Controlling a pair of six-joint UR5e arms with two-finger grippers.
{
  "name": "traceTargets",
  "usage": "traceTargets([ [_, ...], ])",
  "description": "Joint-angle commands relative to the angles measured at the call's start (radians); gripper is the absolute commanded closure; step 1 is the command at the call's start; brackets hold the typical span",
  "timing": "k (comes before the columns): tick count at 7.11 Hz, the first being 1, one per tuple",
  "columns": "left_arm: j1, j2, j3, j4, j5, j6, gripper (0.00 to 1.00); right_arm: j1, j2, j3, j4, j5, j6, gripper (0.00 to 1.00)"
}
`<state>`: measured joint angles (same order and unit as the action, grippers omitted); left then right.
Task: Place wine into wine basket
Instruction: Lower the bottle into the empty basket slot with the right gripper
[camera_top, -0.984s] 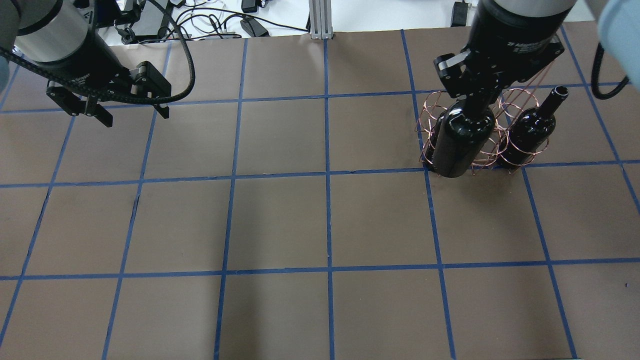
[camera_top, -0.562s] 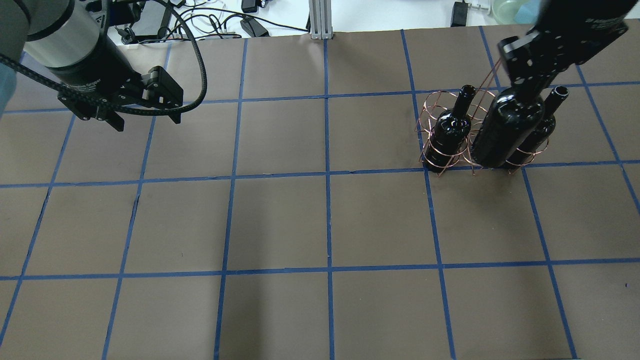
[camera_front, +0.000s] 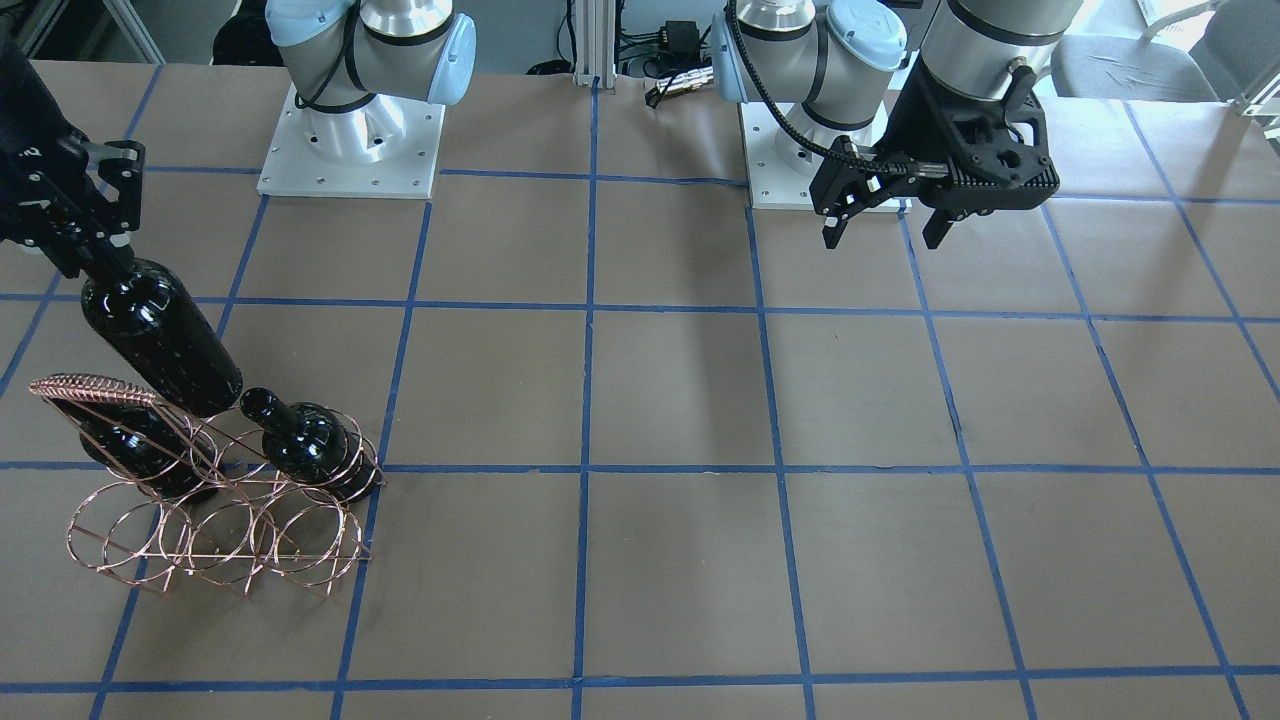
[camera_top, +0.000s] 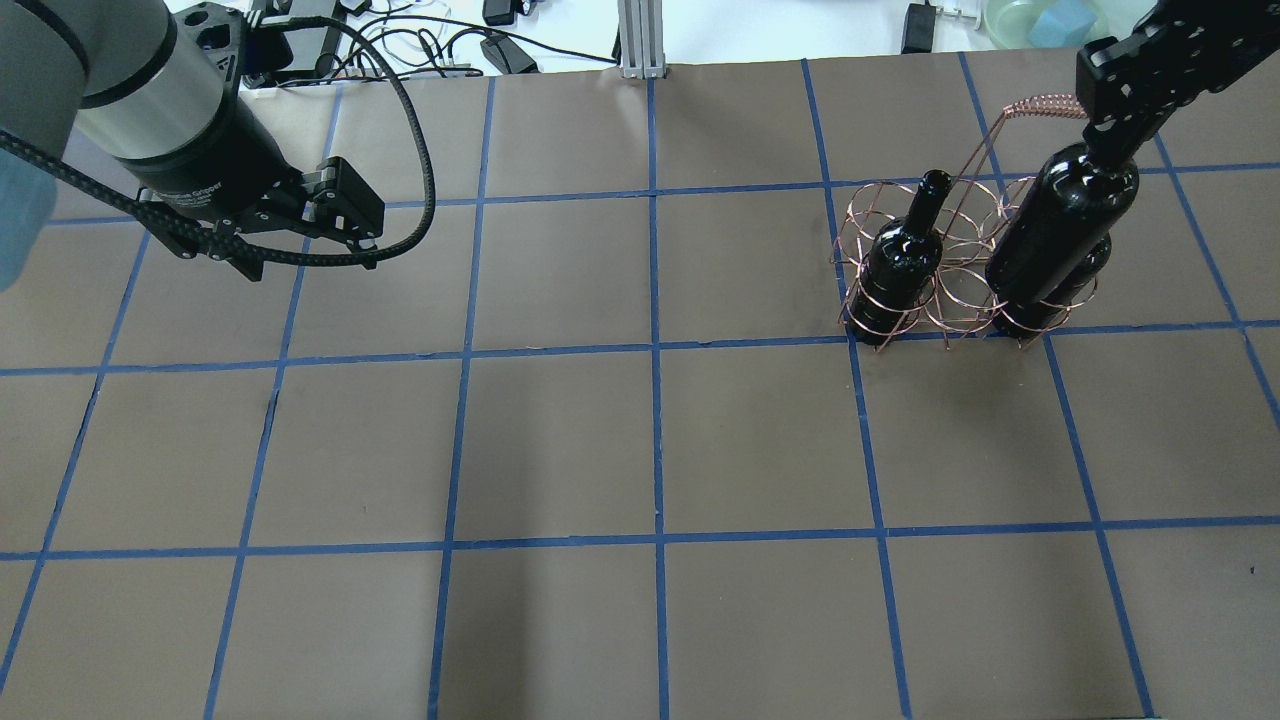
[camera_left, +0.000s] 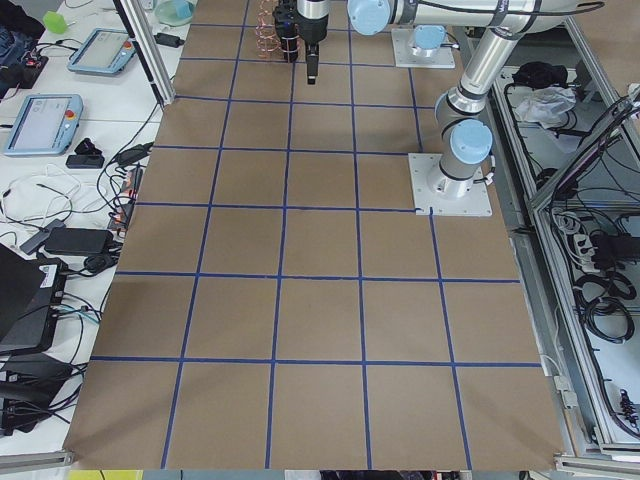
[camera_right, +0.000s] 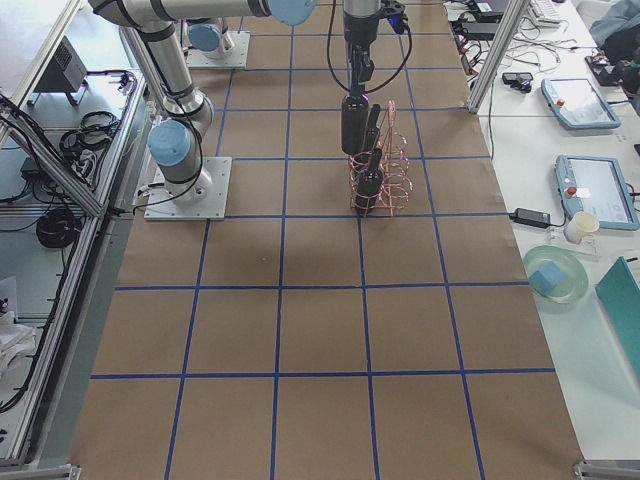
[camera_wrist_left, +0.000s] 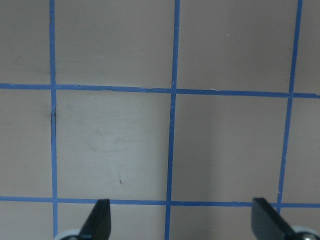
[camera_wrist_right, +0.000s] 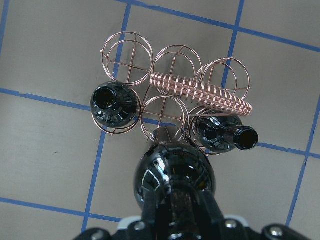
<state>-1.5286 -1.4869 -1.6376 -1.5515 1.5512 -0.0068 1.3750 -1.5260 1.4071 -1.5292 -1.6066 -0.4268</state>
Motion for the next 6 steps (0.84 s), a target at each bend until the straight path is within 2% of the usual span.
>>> traceTargets([
  [1, 0.001, -0.001, -0.001, 0.001, 0.003, 0.005, 0.0, -0.001, 0.029, -0.002, -0.034, 0.011, -0.004, 1.0],
  [3, 0.002, 0.0, -0.001, -0.001, 0.006, 0.005, 0.0, -0.001, 0.059, -0.003, -0.078, 0.013, -0.012, 1.0],
  [6, 0.008, -0.001, -0.001, -0.001, 0.004, 0.005, 0.0, -0.001, 0.078, 0.0, -0.08, 0.039, -0.004, 1.0],
])
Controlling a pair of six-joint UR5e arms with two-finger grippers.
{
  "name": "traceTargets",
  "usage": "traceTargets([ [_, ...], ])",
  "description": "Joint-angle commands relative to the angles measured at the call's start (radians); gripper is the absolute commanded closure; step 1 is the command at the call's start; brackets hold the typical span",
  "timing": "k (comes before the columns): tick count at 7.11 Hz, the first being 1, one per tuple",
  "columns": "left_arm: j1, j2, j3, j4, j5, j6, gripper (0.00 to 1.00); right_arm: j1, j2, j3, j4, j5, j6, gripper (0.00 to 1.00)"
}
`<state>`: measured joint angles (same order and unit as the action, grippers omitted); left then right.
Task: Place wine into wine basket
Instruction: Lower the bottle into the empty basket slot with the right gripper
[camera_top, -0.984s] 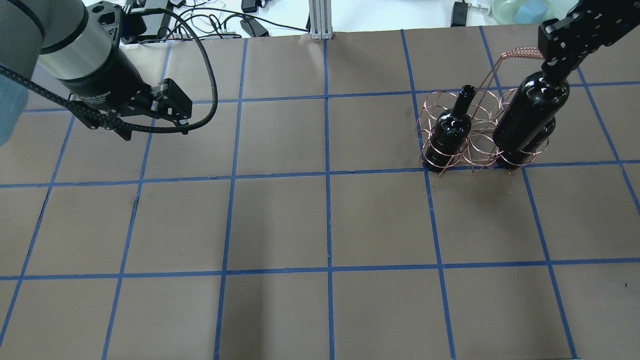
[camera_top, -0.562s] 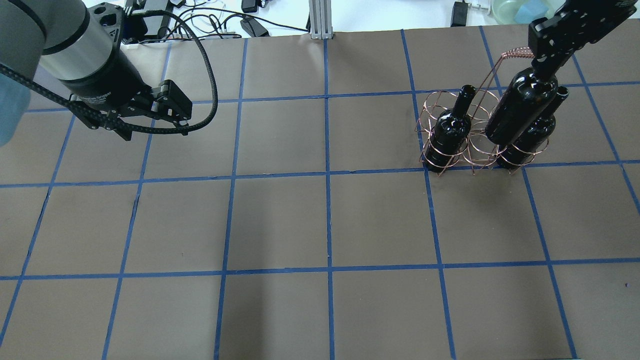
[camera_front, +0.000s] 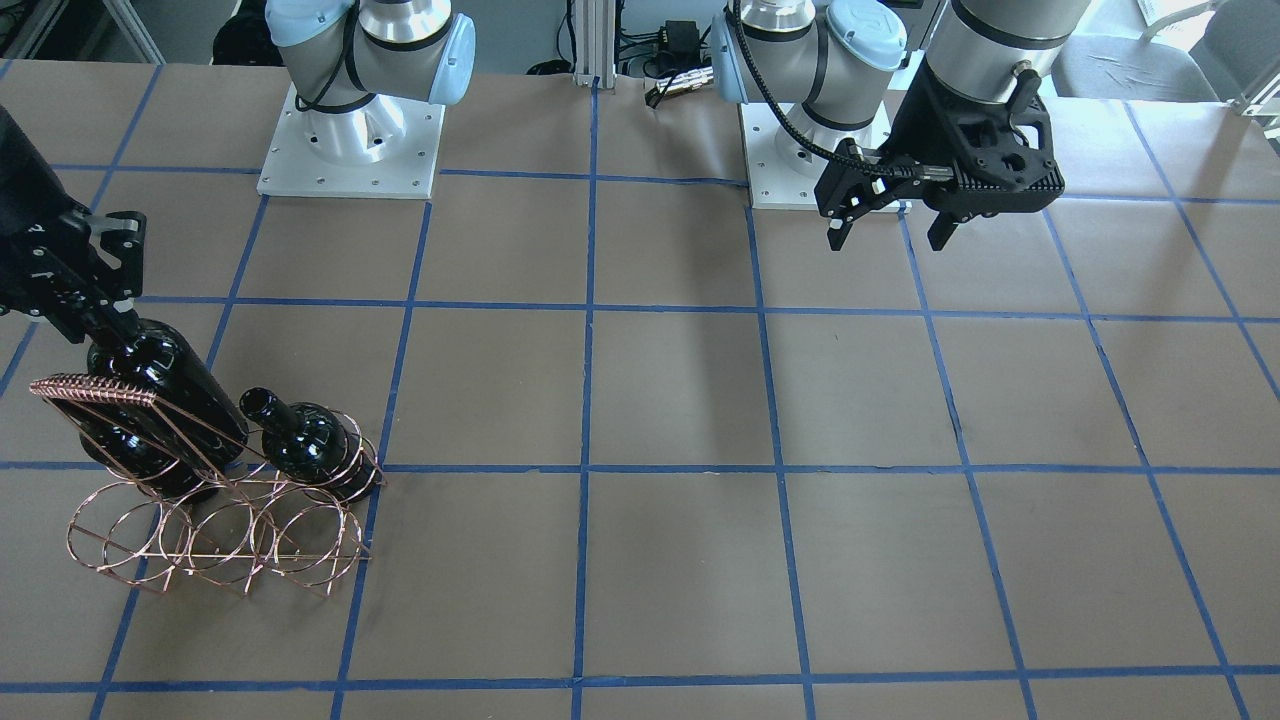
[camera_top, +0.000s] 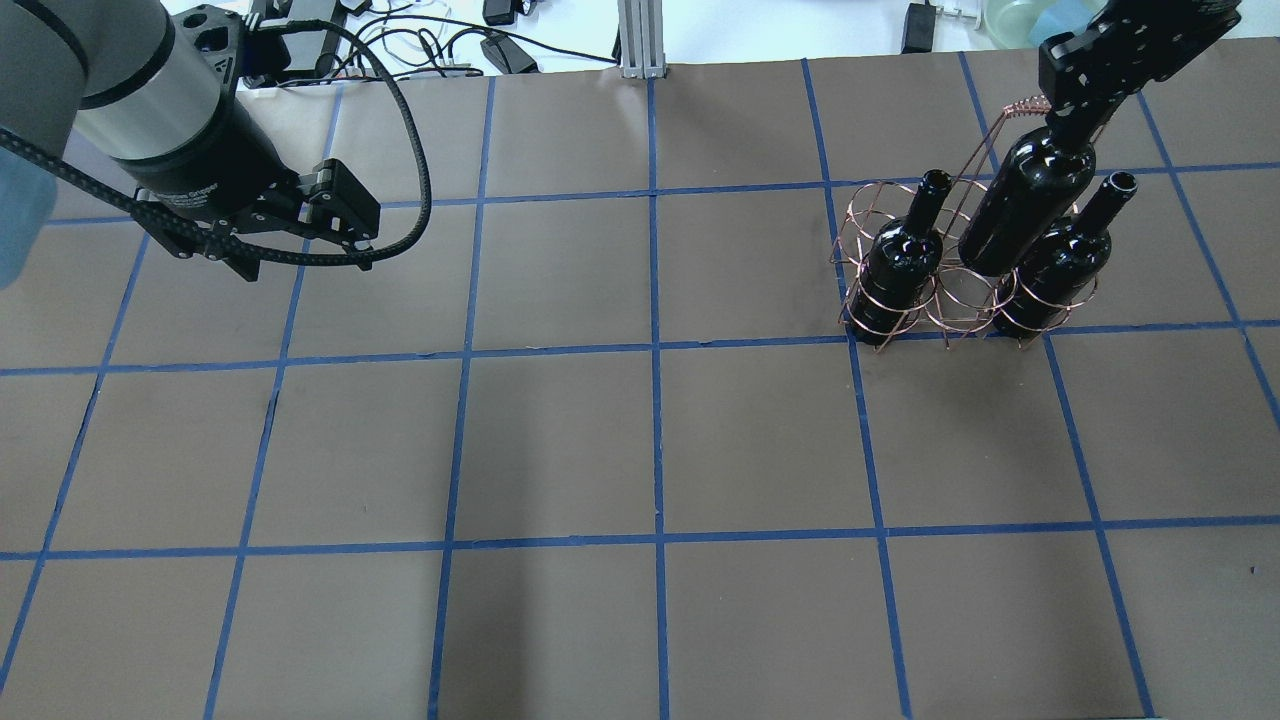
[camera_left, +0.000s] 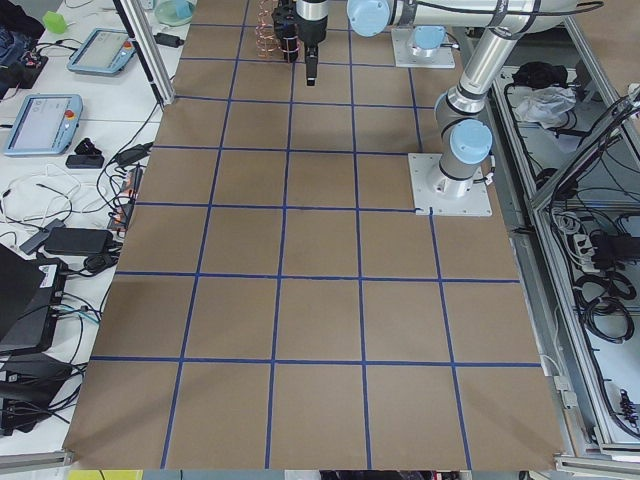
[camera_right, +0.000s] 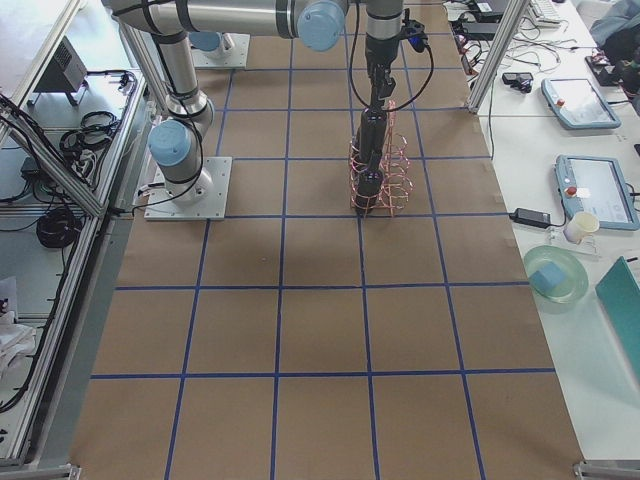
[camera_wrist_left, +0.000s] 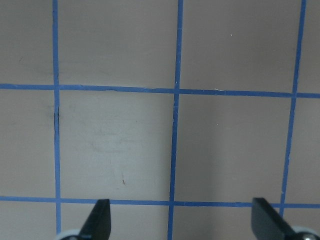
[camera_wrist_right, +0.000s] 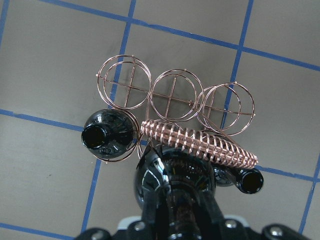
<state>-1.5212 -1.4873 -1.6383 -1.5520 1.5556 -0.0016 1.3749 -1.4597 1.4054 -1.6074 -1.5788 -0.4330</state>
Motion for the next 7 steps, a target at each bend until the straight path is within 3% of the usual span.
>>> traceTargets([
  [1, 0.003, -0.001, 0.0, 0.0, 0.0, 0.0, 0.0, 0.001, 0.013, 0.003, 0.0, 0.013, 0.01, 1.0],
  [7, 0.003, -0.002, 0.0, 0.0, 0.001, 0.0, 0.0, 0.0, 0.042, 0.01, -0.006, -0.001, -0.003, 1.0],
])
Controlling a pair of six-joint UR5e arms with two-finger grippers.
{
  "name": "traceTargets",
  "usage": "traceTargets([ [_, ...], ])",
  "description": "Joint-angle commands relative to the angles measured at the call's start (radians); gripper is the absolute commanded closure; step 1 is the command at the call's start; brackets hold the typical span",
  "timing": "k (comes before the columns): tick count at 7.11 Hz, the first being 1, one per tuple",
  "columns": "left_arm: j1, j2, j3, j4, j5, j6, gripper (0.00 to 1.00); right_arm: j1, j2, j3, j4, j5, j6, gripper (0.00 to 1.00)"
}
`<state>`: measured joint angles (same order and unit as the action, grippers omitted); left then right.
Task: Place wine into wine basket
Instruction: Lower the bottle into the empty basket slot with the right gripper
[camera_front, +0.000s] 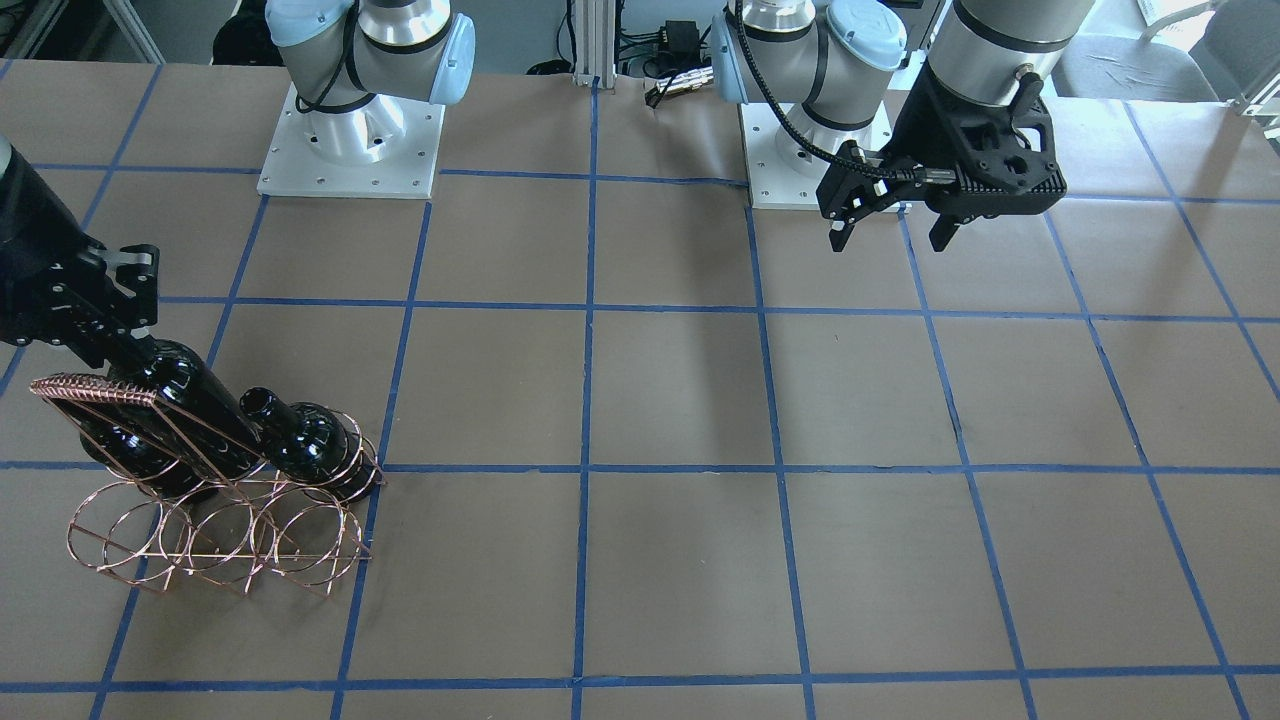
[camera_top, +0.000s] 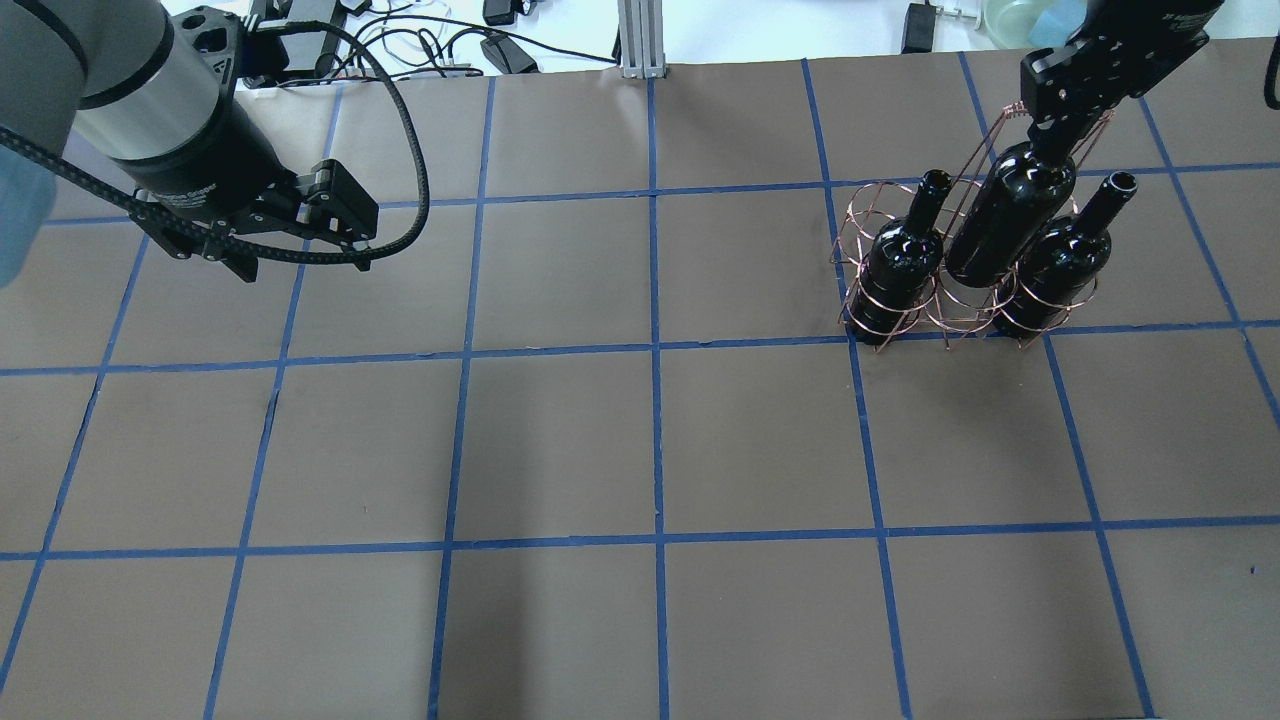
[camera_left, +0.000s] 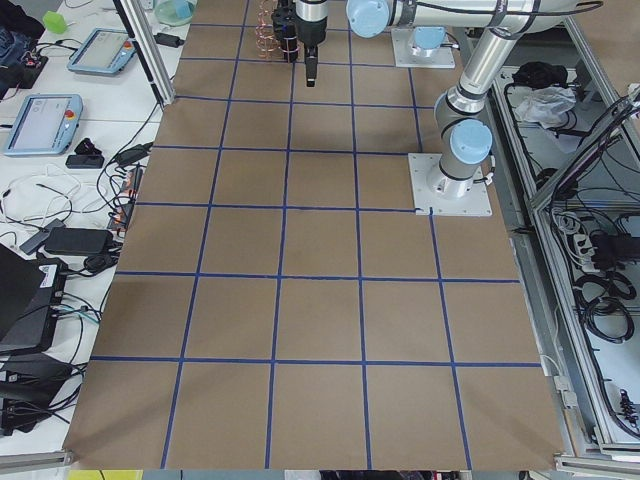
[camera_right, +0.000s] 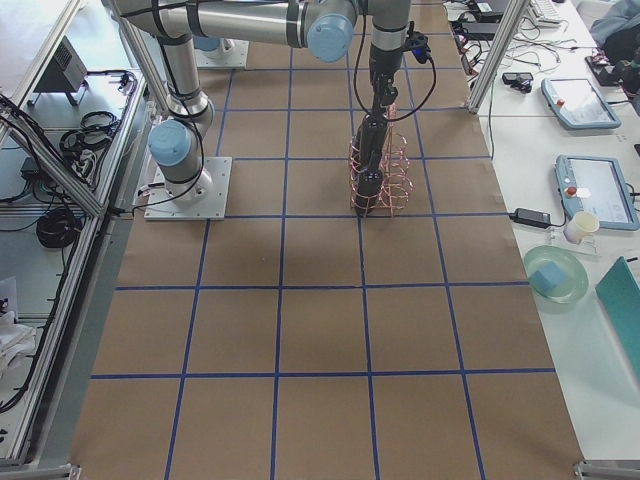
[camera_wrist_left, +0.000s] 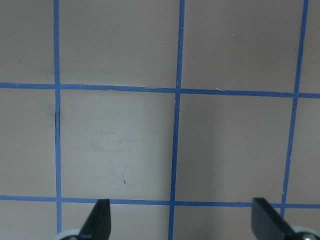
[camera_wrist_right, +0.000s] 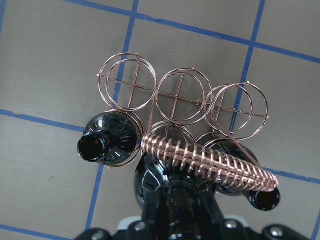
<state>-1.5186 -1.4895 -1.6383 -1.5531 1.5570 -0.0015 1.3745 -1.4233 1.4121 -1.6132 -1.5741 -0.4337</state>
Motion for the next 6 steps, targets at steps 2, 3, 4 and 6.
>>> traceTargets([
  [2, 0.0, 0.0, 0.0, 0.001, 0.0, 0.0, 0.0, 0.0, 0.007, 0.002, -0.001, -0.007, -0.003, 1.0],
  [3, 0.0, 0.0, 0.0, -0.001, 0.0, 0.0, 0.0, 0.0, 0.007, 0.007, -0.001, -0.004, -0.005, 1.0],
  [4, 0.0, 0.0, -0.002, 0.001, 0.0, 0.0, 0.0, 0.0, 0.009, 0.01, -0.001, -0.004, -0.005, 1.0],
  [6, 0.0, 0.0, -0.005, 0.001, 0.003, 0.0, 0.0, 0.0, 0.026, 0.01, -0.004, -0.006, -0.016, 1.0],
])
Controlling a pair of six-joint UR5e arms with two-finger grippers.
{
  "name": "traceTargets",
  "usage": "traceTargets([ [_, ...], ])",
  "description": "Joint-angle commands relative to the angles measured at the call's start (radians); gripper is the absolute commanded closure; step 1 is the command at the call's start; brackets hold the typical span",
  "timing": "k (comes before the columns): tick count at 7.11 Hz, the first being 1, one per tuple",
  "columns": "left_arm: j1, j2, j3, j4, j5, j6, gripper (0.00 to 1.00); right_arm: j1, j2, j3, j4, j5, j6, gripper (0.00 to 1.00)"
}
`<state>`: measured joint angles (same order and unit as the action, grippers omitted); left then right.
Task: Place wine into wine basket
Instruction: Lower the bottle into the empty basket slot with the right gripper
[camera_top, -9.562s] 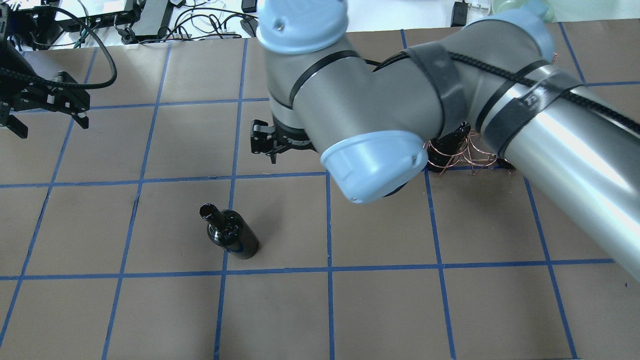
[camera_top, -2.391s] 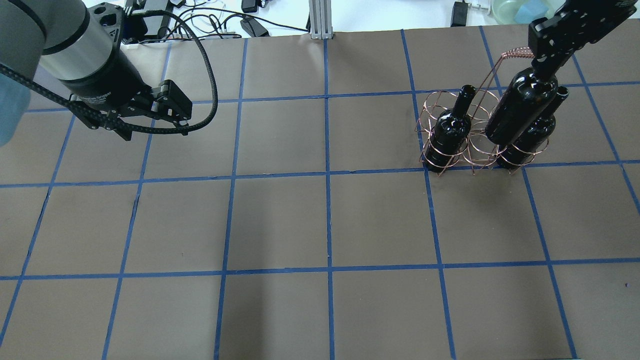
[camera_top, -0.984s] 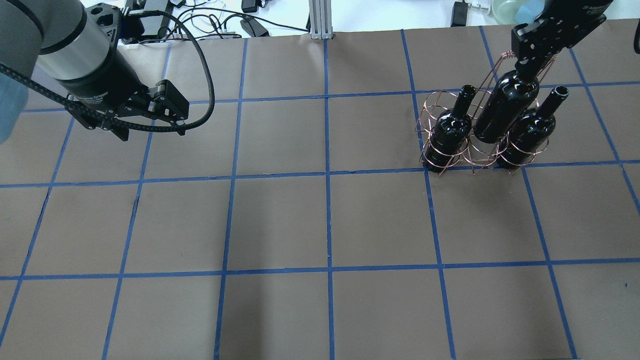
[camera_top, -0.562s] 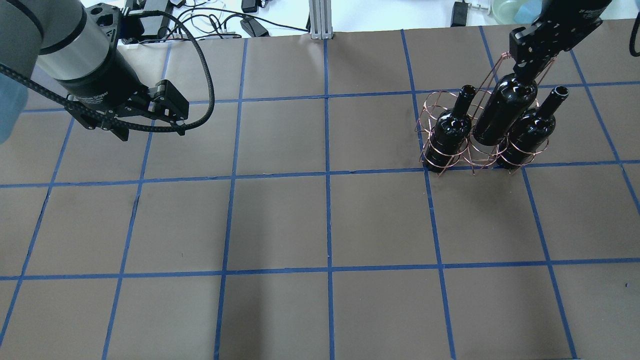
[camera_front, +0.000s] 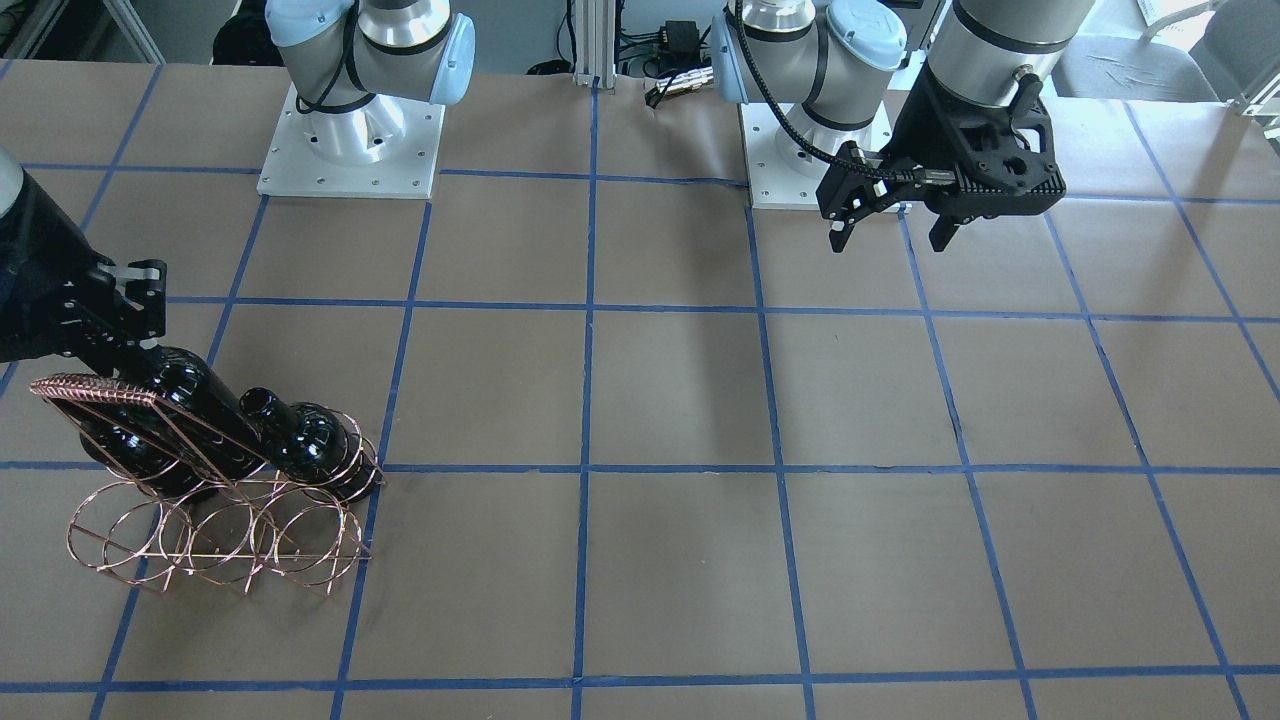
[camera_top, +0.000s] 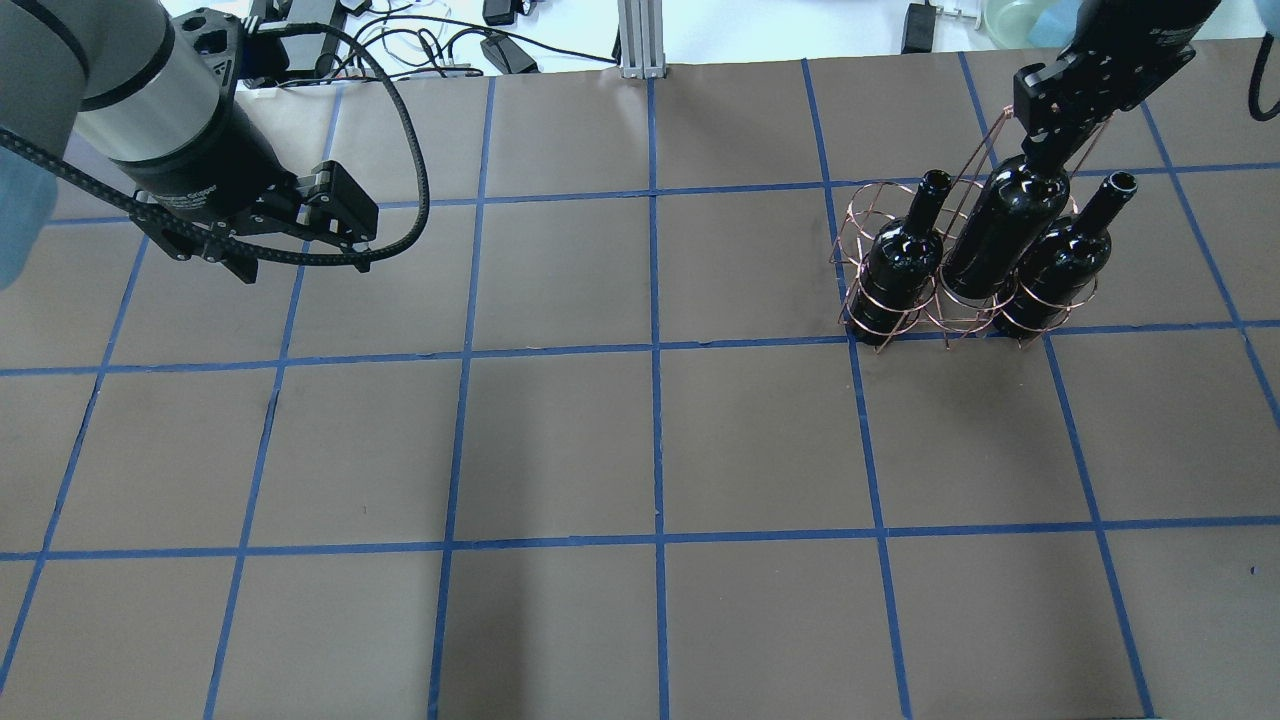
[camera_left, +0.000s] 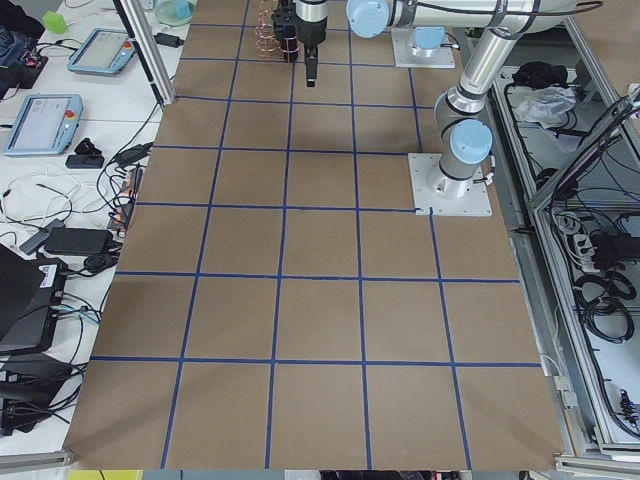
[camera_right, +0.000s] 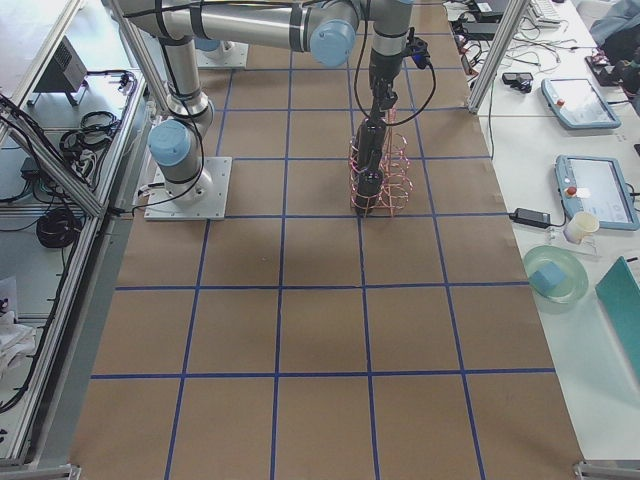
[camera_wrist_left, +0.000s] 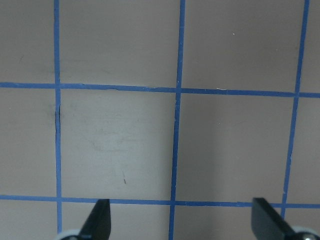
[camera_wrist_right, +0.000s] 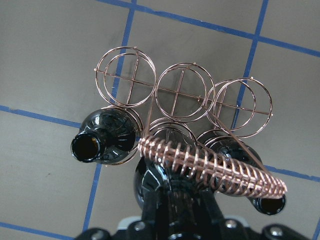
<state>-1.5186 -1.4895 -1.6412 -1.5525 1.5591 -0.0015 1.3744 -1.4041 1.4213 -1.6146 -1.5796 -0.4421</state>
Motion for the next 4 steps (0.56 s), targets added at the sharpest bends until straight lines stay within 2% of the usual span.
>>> traceTargets([
  [1, 0.0, 0.002, -0.005, 0.0, 0.003, 0.0, 0.0, 0.0, 0.022, 0.002, -0.011, 0.001, -0.013, 1.0],
  [3, 0.0, 0.003, -0.005, 0.002, 0.003, 0.0, 0.0, 0.0, 0.049, 0.011, -0.028, 0.001, -0.009, 1.0],
  [4, 0.0, 0.002, -0.005, 0.002, 0.003, 0.0, 0.0, 0.0, 0.051, 0.045, -0.05, 0.001, -0.012, 1.0],
])
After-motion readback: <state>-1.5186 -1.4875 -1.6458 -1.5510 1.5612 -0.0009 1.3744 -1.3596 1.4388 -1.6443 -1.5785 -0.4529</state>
